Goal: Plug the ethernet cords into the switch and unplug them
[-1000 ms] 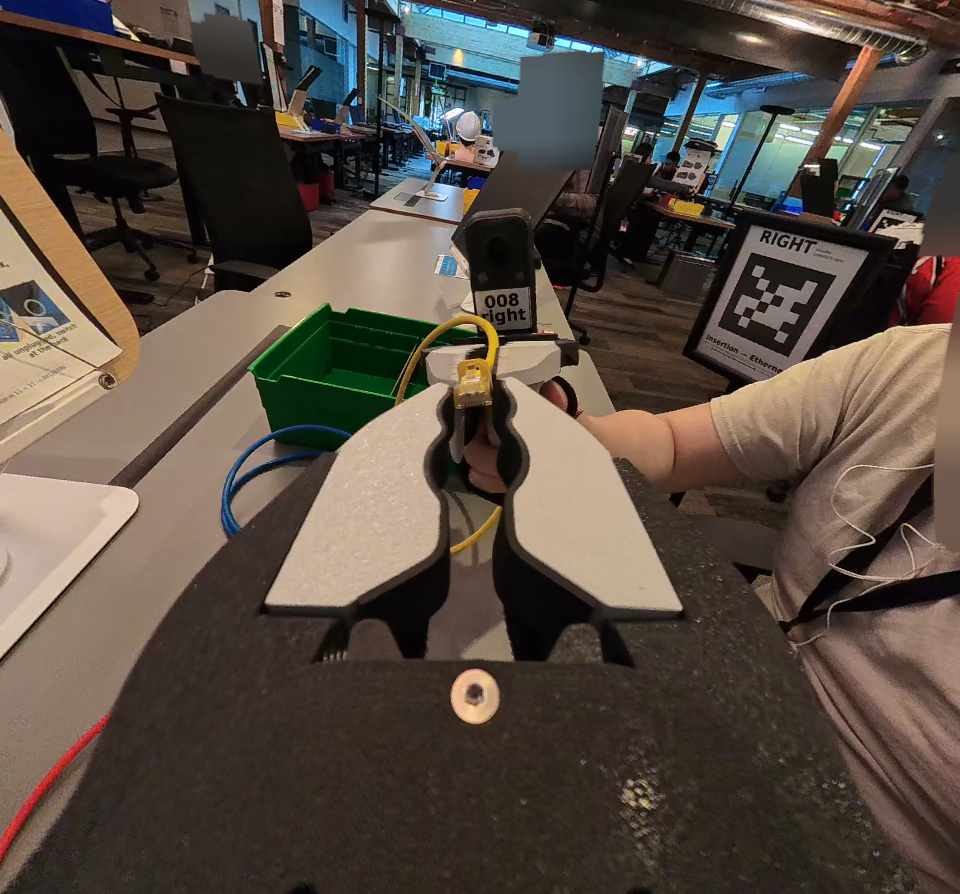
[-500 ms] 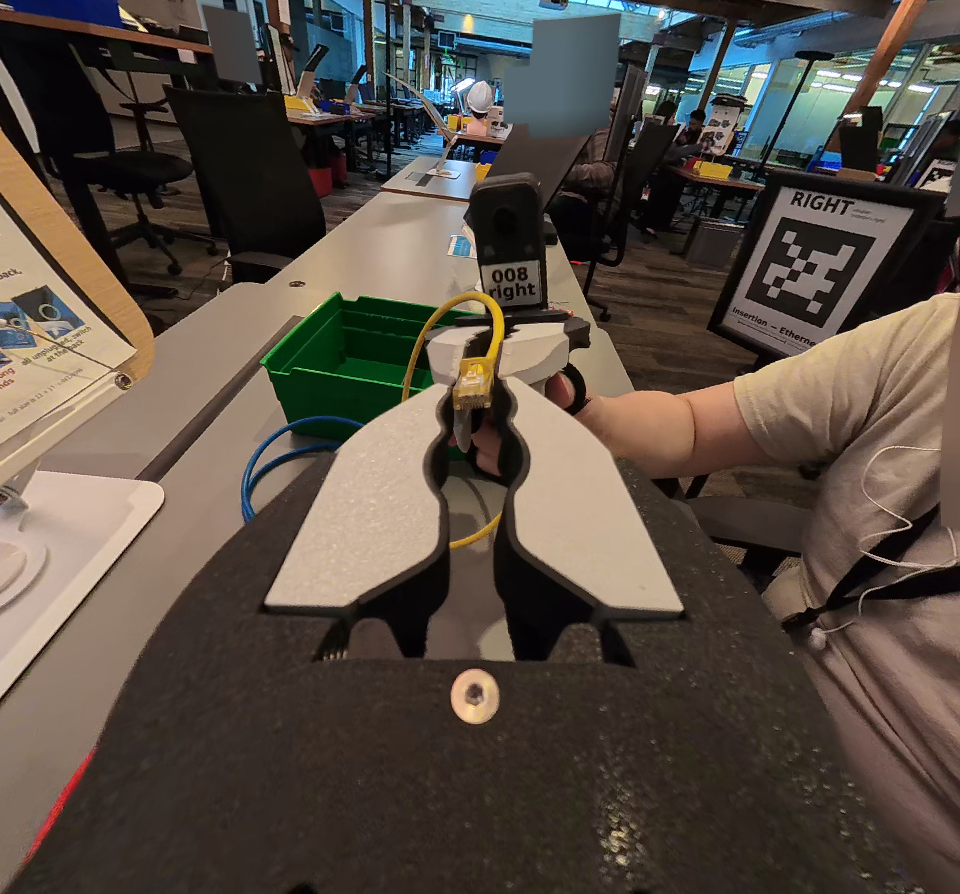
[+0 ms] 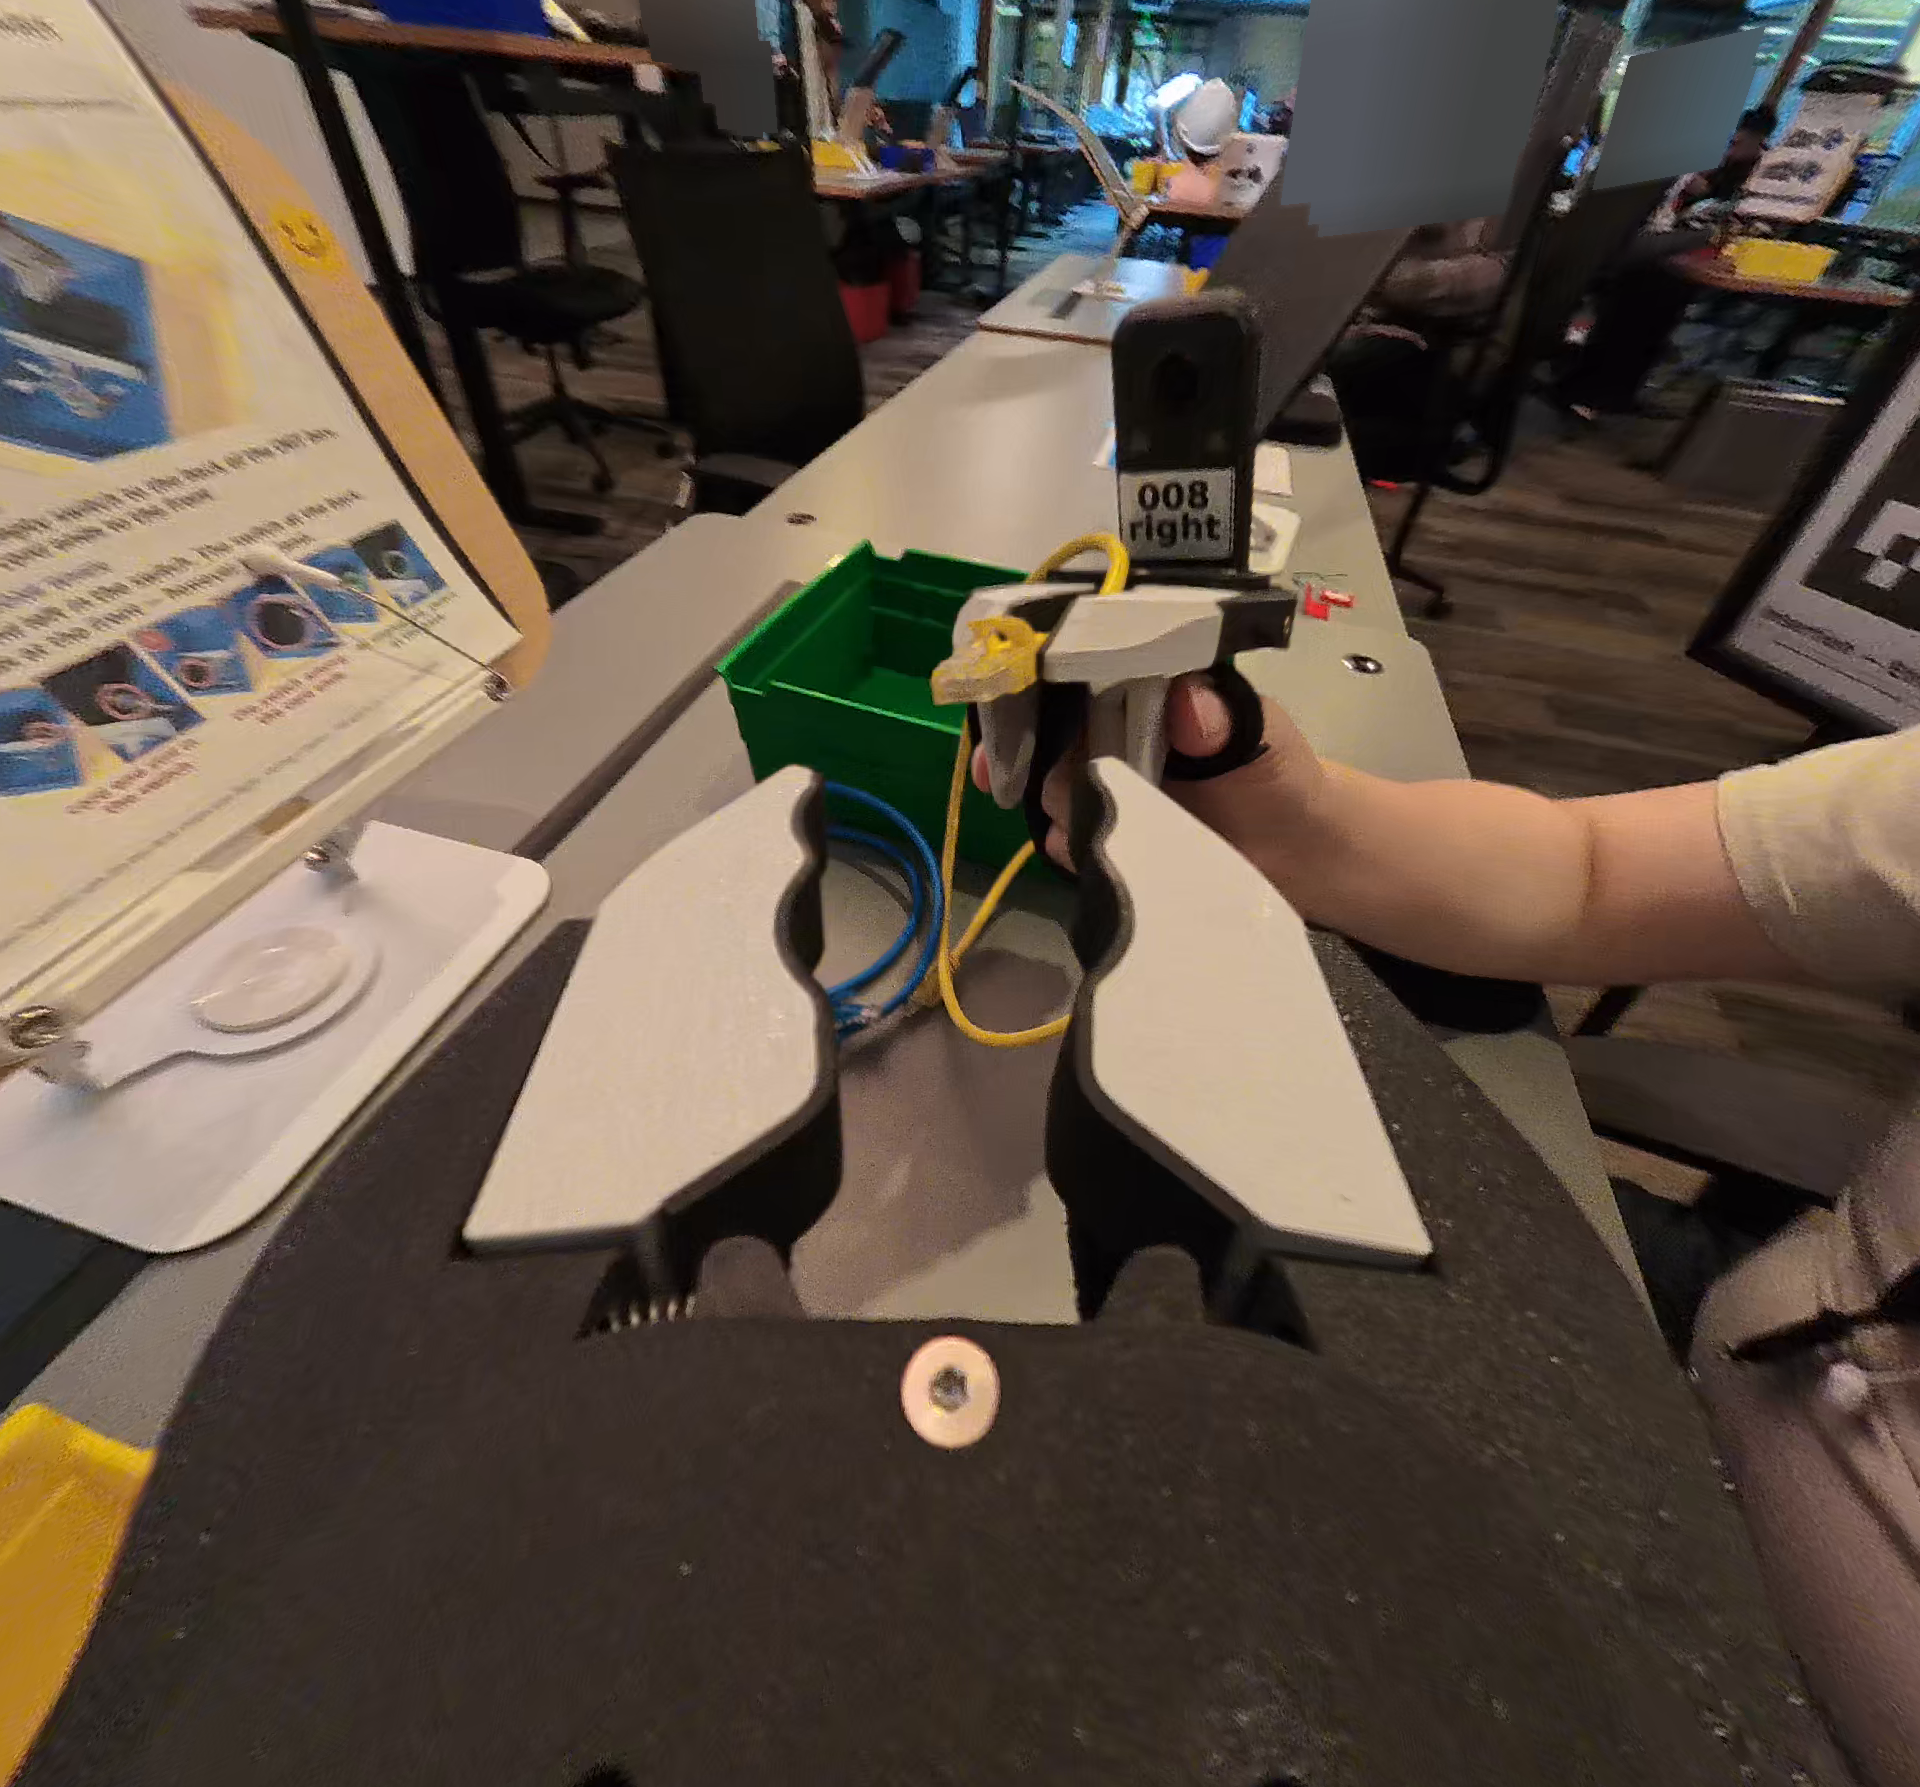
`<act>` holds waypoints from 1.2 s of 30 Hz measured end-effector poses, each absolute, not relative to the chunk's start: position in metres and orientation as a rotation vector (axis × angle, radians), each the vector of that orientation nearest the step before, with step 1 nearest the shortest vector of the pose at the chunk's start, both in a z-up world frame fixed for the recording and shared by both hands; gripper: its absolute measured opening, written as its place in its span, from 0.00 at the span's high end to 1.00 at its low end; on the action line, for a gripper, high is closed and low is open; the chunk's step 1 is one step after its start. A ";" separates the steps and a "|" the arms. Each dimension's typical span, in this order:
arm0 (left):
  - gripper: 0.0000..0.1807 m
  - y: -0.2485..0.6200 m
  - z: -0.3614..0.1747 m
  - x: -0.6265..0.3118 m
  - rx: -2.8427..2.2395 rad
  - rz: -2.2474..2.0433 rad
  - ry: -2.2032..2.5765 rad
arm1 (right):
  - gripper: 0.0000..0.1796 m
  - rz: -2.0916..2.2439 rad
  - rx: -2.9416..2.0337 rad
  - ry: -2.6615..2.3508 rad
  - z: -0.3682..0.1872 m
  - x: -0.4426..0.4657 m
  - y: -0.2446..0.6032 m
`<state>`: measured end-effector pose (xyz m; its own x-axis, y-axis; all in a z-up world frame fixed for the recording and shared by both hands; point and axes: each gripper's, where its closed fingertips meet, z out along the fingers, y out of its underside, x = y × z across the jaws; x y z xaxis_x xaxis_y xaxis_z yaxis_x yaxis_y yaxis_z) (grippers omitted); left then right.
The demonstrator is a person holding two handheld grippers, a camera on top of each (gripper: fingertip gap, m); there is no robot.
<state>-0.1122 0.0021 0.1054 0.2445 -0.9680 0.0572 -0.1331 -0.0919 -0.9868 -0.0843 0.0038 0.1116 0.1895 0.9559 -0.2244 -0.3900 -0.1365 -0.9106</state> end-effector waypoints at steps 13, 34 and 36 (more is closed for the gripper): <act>0.74 0.066 0.235 -0.279 -1.755 -0.314 0.718 | 0.93 1.242 -1.140 -0.712 0.112 -0.081 0.008; 0.67 0.094 0.416 -0.384 -1.645 0.545 0.449 | 0.92 1.200 -1.146 -0.740 0.110 -0.081 0.007; 0.67 0.100 0.414 -0.374 -1.641 0.531 0.468 | 0.92 1.199 -1.143 -0.734 0.111 -0.079 0.008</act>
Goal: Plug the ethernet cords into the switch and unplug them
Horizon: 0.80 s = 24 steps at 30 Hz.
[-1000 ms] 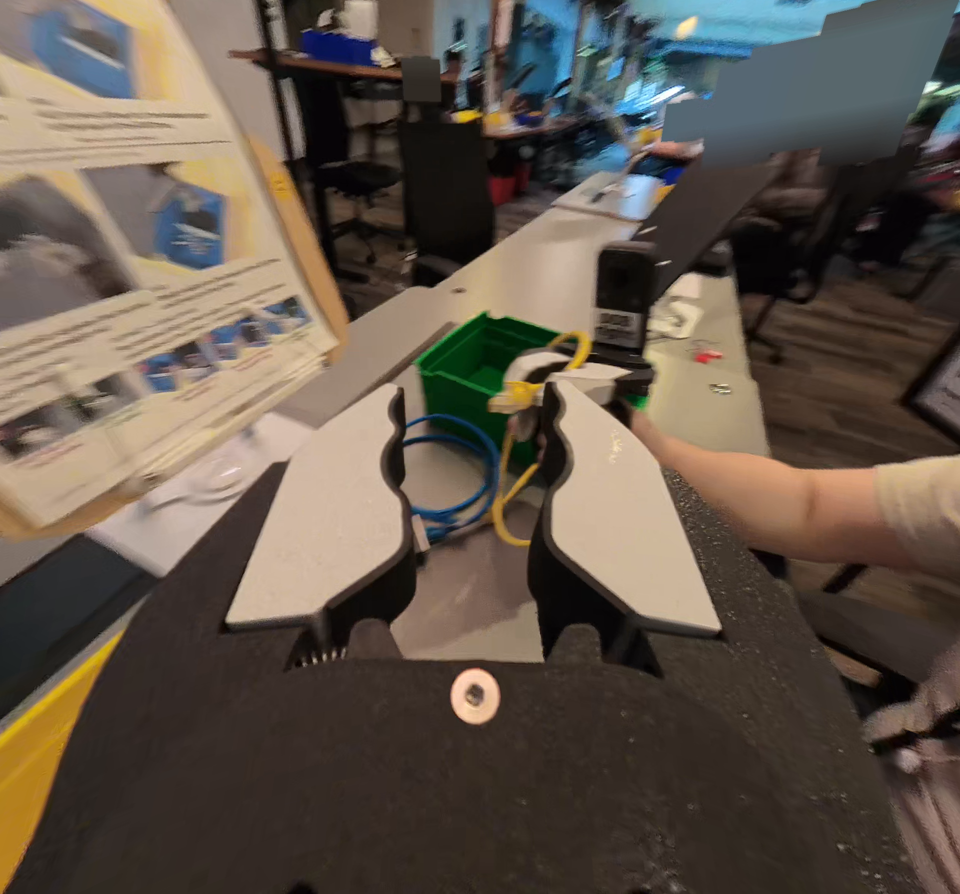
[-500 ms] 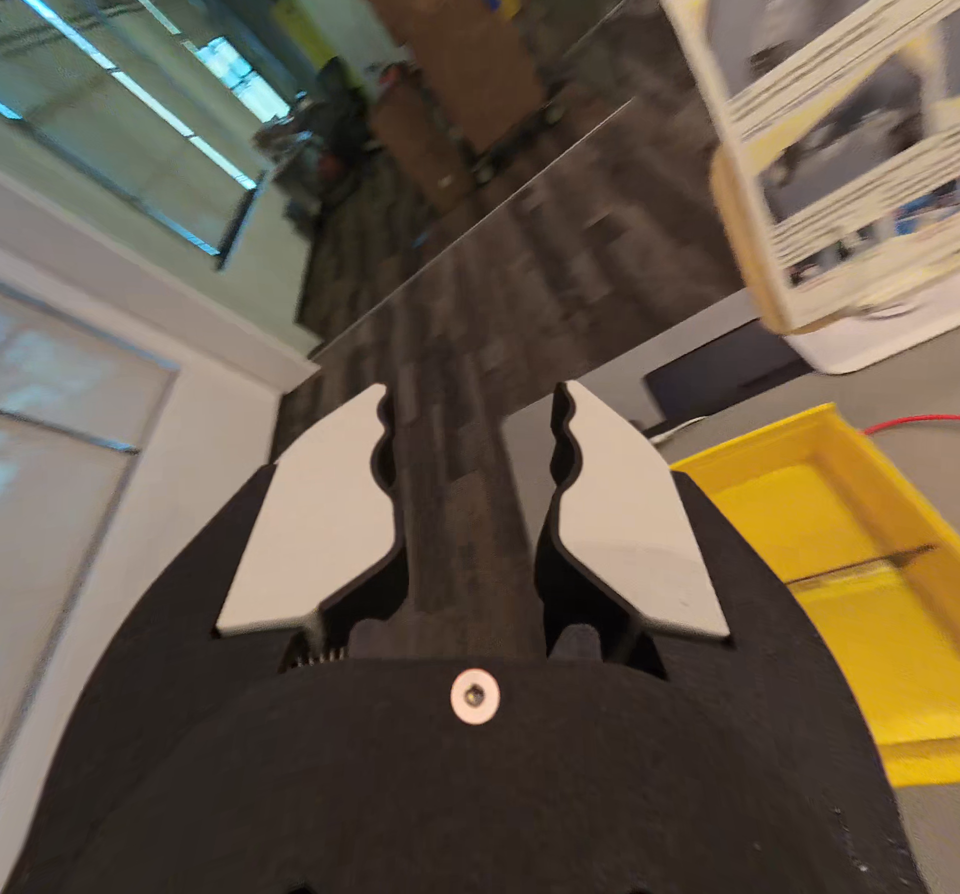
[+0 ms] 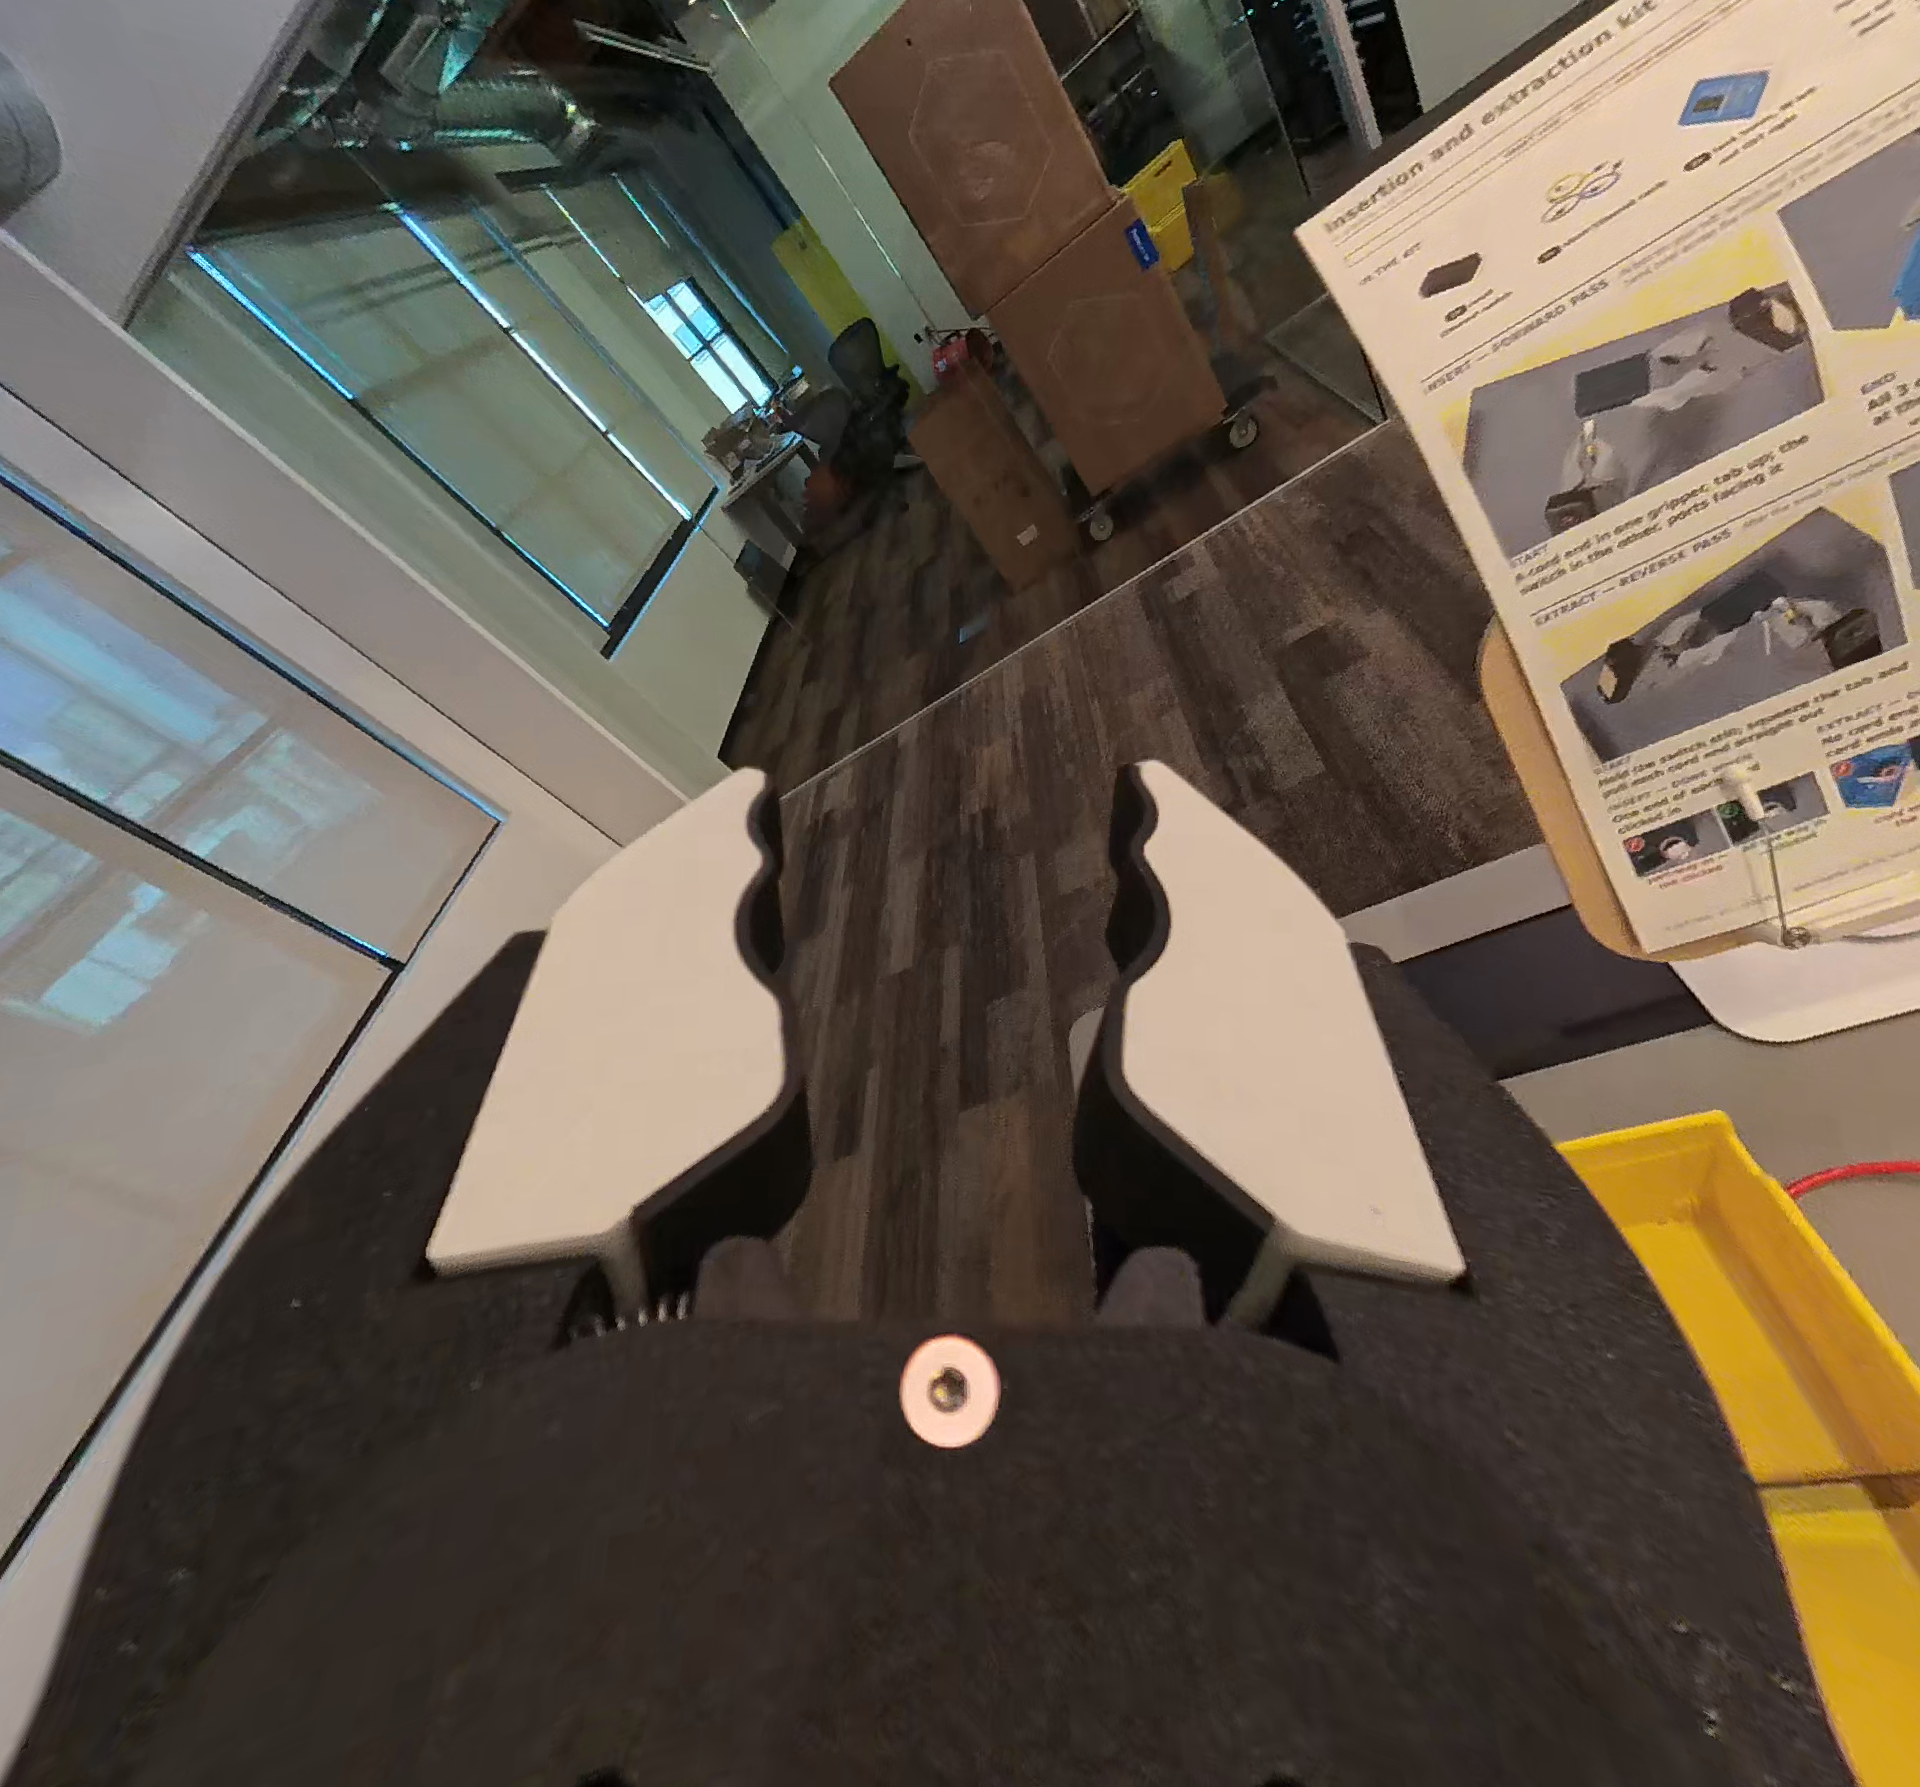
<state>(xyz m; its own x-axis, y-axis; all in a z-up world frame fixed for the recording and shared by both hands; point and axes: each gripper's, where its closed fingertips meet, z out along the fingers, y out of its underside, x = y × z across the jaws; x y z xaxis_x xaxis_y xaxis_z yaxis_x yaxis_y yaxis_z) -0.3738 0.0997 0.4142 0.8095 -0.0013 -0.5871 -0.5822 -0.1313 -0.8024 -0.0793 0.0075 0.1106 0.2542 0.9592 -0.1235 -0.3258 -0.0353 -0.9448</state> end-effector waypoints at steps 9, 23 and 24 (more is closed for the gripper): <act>0.67 0.123 0.385 -0.358 -1.694 0.508 0.505 | 0.92 1.197 -1.133 -0.717 0.114 -0.074 0.009; 0.58 0.025 0.202 -0.225 -1.839 0.117 0.892 | 0.92 1.188 -1.140 -0.711 0.114 -0.071 0.013; 0.58 0.009 0.192 -0.221 -1.841 0.090 0.885 | 0.92 1.186 -1.144 -0.718 0.113 -0.073 0.012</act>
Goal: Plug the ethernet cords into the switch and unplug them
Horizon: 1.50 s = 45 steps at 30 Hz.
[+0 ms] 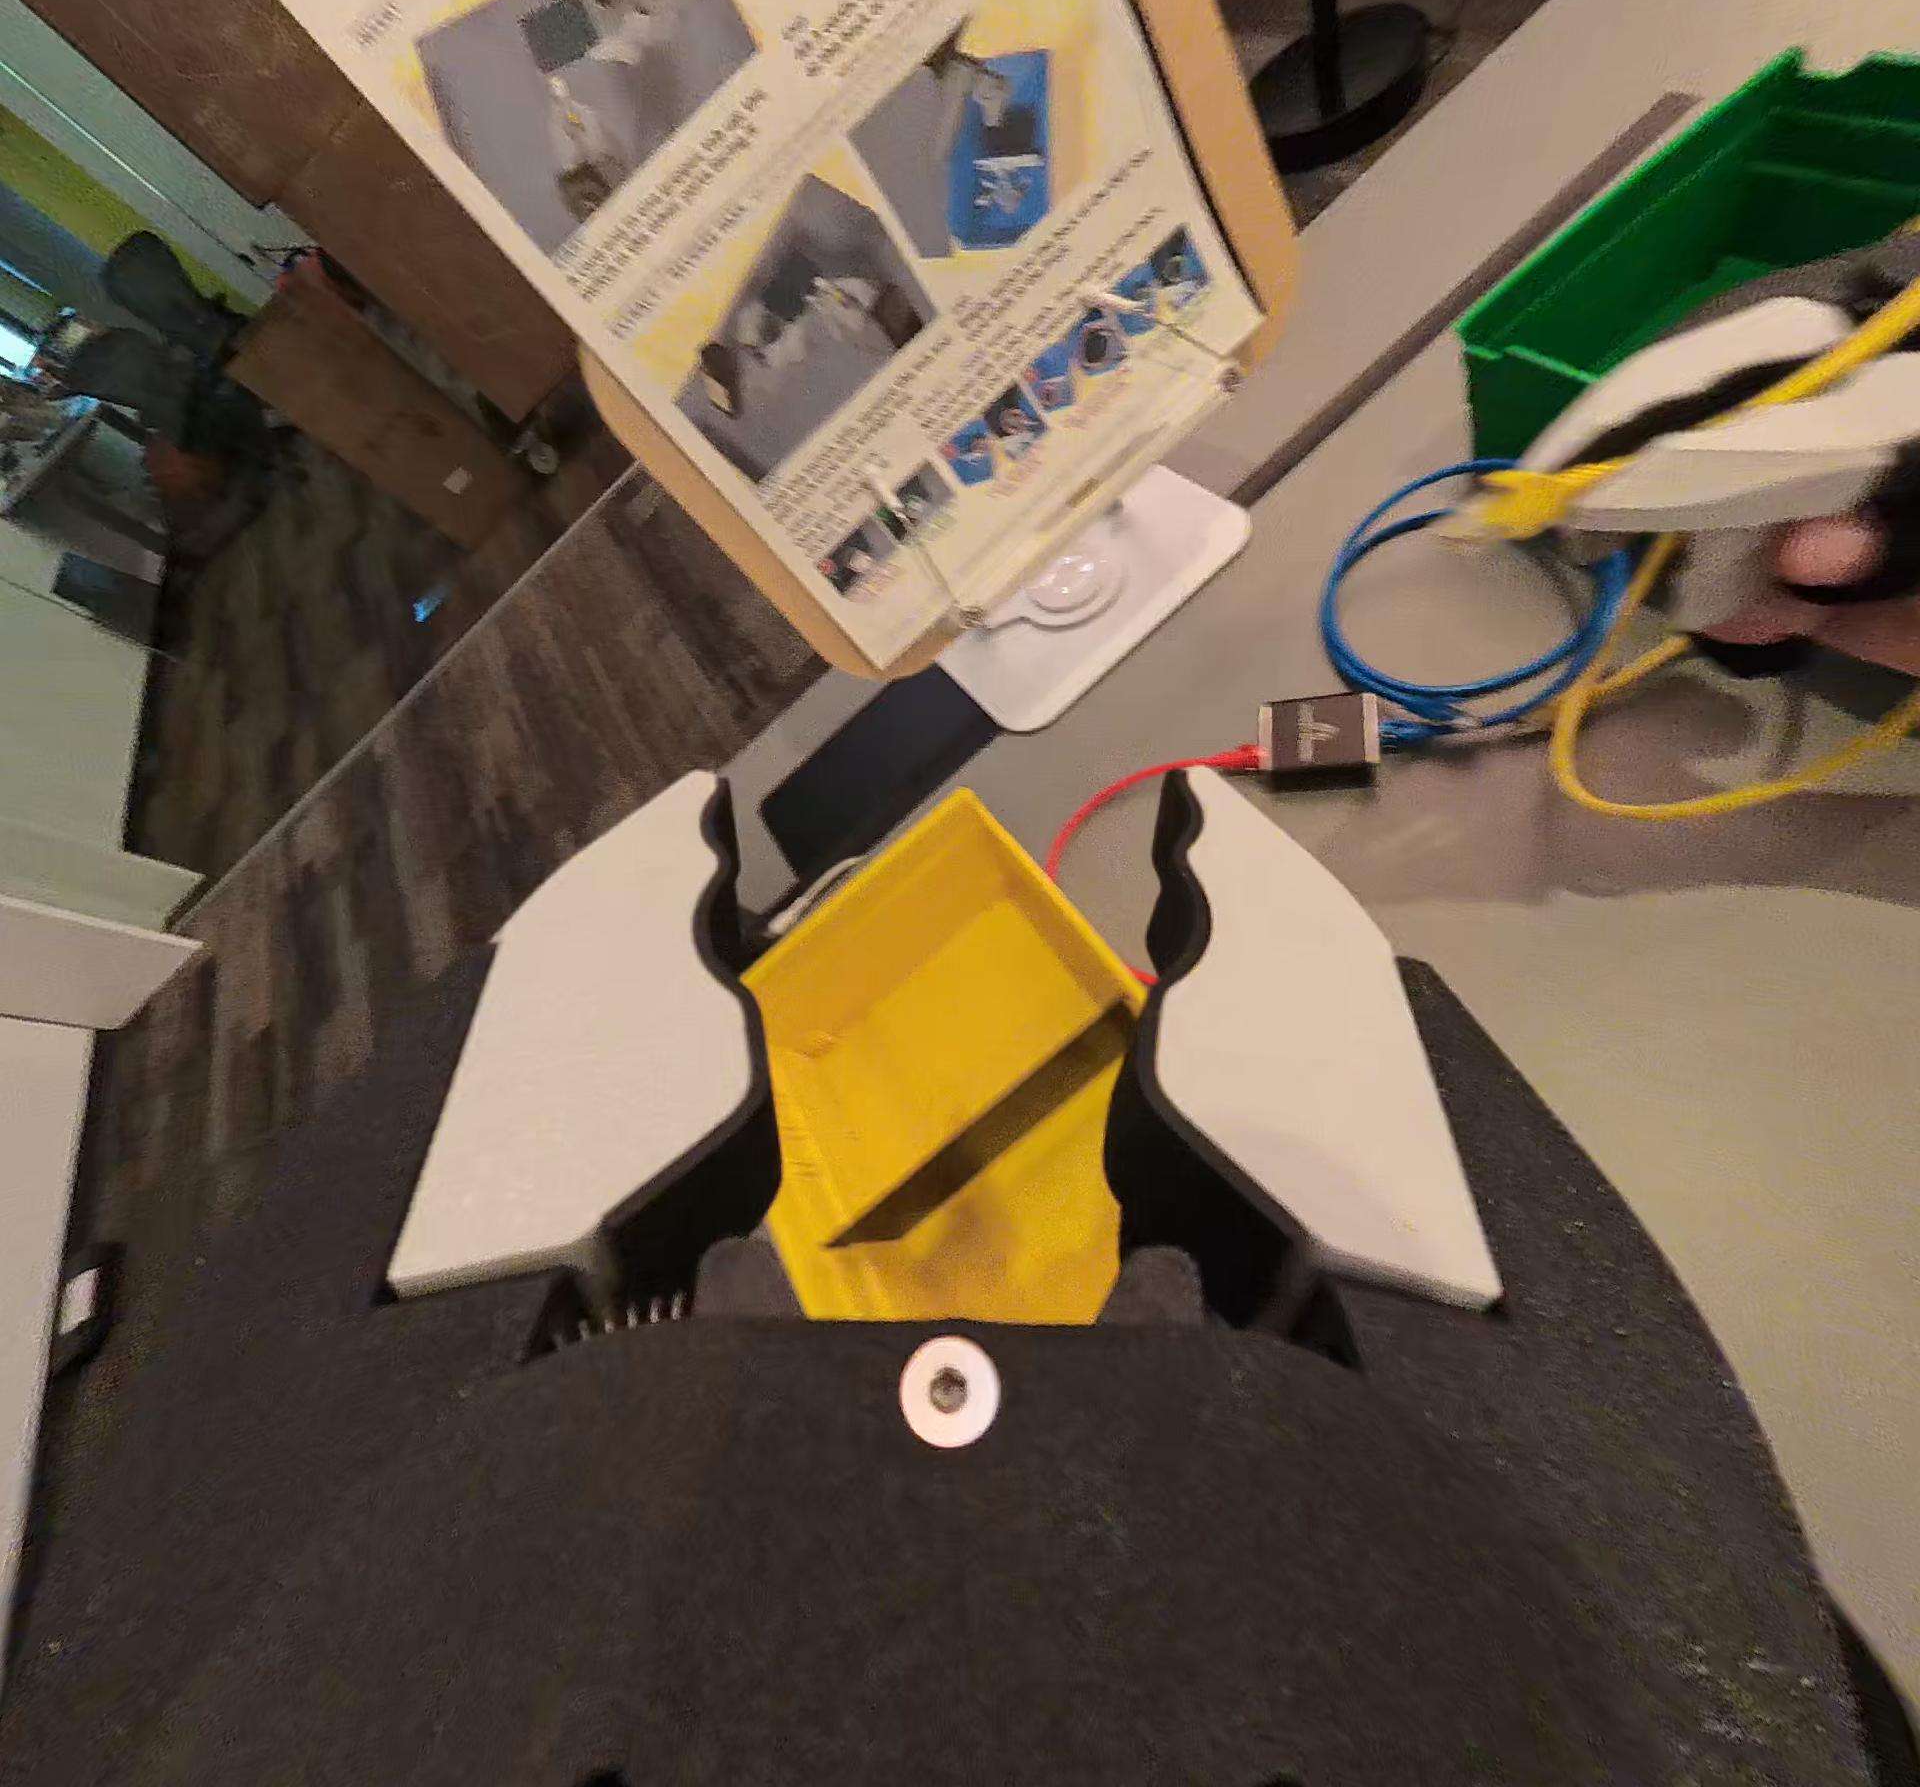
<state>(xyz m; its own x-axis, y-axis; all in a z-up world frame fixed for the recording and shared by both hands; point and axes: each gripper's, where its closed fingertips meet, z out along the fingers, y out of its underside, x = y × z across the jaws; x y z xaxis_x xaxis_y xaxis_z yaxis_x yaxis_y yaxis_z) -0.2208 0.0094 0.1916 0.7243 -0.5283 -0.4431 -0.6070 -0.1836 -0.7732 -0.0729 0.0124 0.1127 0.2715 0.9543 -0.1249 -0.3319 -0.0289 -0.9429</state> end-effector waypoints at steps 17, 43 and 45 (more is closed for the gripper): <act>0.61 0.001 0.091 -0.169 -1.816 -0.576 0.584 | 0.92 1.189 -1.078 -0.735 0.127 -0.069 0.001; 0.47 0.127 -0.134 -0.079 -2.727 -0.471 0.031 | 0.93 1.184 -0.895 -0.818 0.205 -0.007 -0.059; 0.44 0.125 -0.142 -0.084 -2.805 -0.385 -0.025 | 0.93 1.176 -0.875 -0.820 0.210 -0.002 -0.063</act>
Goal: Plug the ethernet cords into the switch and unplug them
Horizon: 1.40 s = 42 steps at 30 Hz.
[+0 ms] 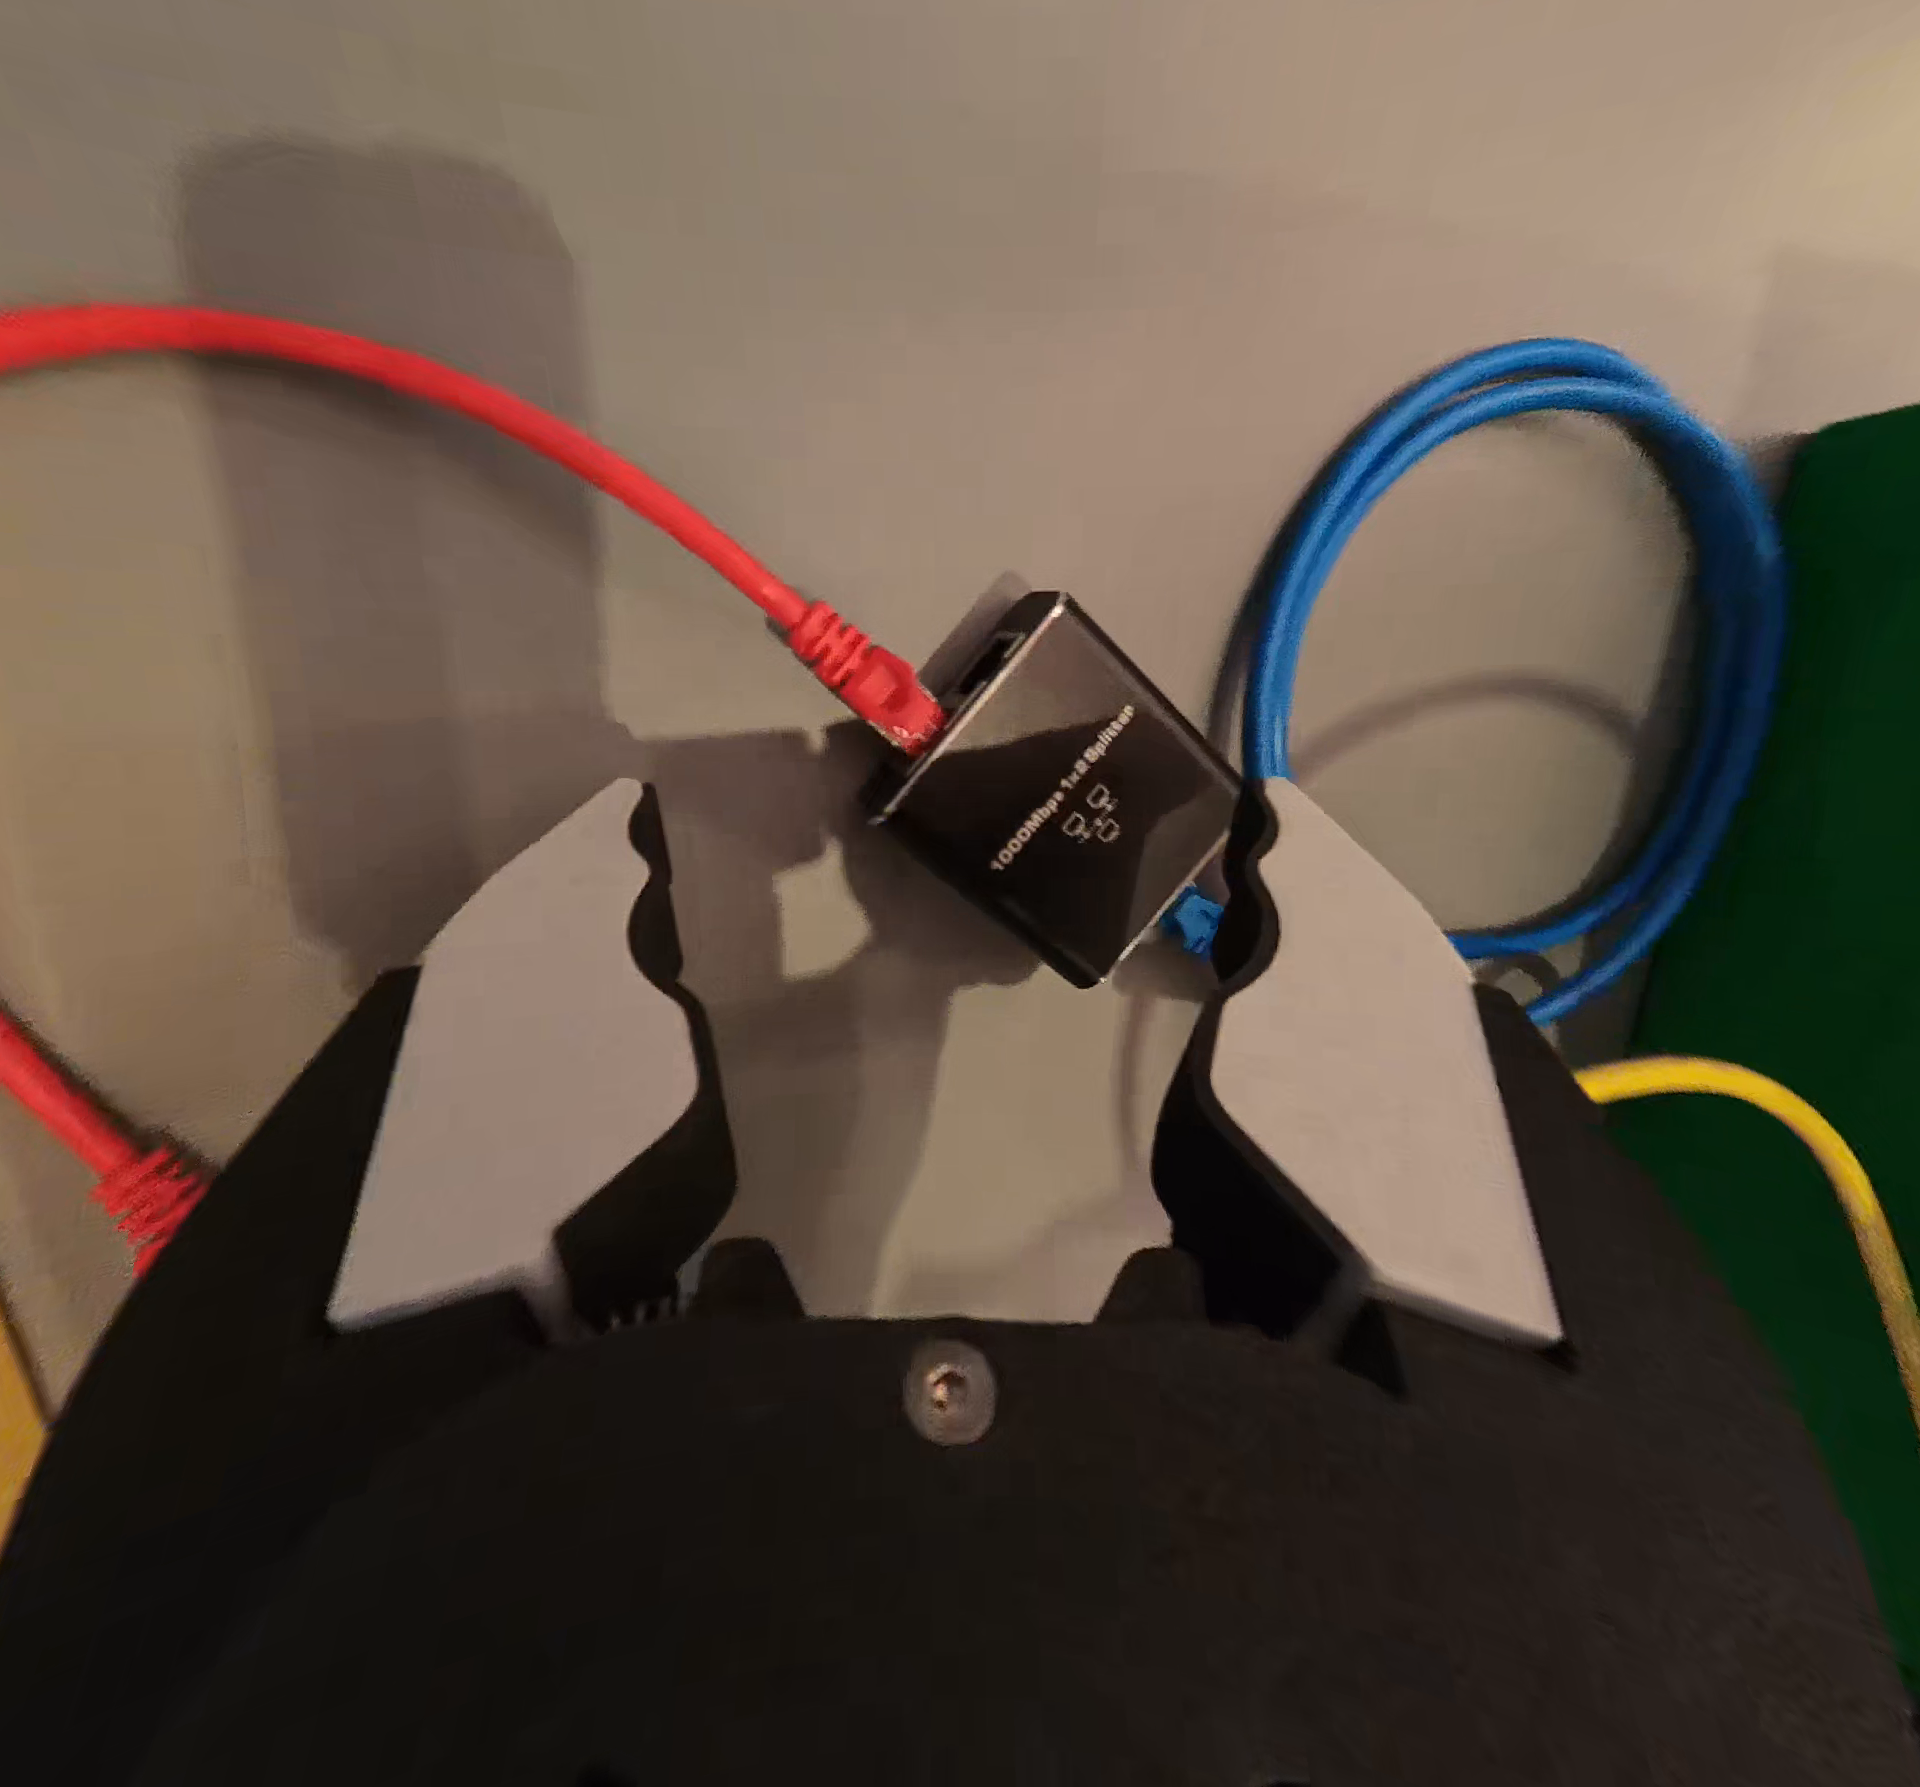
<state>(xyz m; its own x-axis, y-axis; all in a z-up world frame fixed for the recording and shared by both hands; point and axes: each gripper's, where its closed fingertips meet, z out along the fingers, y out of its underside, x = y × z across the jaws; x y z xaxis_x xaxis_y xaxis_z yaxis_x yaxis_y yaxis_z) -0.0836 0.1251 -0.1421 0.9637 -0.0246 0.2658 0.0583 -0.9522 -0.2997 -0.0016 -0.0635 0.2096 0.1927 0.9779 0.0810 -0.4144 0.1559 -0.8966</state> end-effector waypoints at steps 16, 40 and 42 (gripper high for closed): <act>0.57 0.098 -0.160 -0.084 -3.195 0.028 0.282 | 0.93 1.161 -0.793 -0.844 0.227 0.021 -0.086; 0.52 0.011 -0.160 -0.114 -2.938 -0.032 0.889 | 0.92 1.029 -0.830 -0.993 0.215 -0.010 -0.101; 0.57 0.016 -0.159 -0.116 -2.923 -0.018 0.869 | 0.92 1.021 -0.841 -1.010 0.212 -0.015 -0.101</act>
